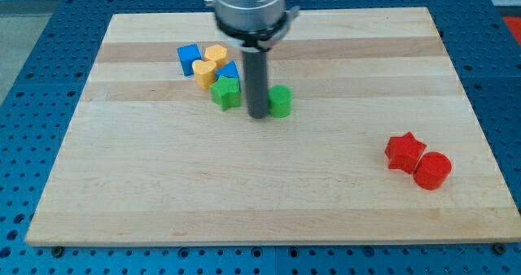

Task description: Point at the green star

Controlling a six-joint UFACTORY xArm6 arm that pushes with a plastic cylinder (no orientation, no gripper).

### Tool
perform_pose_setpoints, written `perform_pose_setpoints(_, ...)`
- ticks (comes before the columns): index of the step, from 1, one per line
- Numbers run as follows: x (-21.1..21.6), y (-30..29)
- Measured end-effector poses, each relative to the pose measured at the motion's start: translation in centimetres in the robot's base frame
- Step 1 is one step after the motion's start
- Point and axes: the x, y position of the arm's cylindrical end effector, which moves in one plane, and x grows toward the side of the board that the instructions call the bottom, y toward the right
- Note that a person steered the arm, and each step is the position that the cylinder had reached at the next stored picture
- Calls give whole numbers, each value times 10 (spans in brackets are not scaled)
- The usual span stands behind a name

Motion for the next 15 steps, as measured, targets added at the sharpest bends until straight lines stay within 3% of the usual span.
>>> perform_pose_setpoints(1, -2, 38)
perform_pose_setpoints(2, -2, 39)
perform_pose_setpoints(4, 10, -28)
perform_pose_setpoints(5, 12, -28)
perform_pose_setpoints(7, 11, 65)
perform_pose_setpoints(8, 12, 72)
perform_pose_setpoints(9, 16, 61)
perform_pose_setpoints(10, 42, 6)
perform_pose_setpoints(12, 33, -2)
perform_pose_setpoints(13, 22, -65)
perform_pose_setpoints(15, 23, -68)
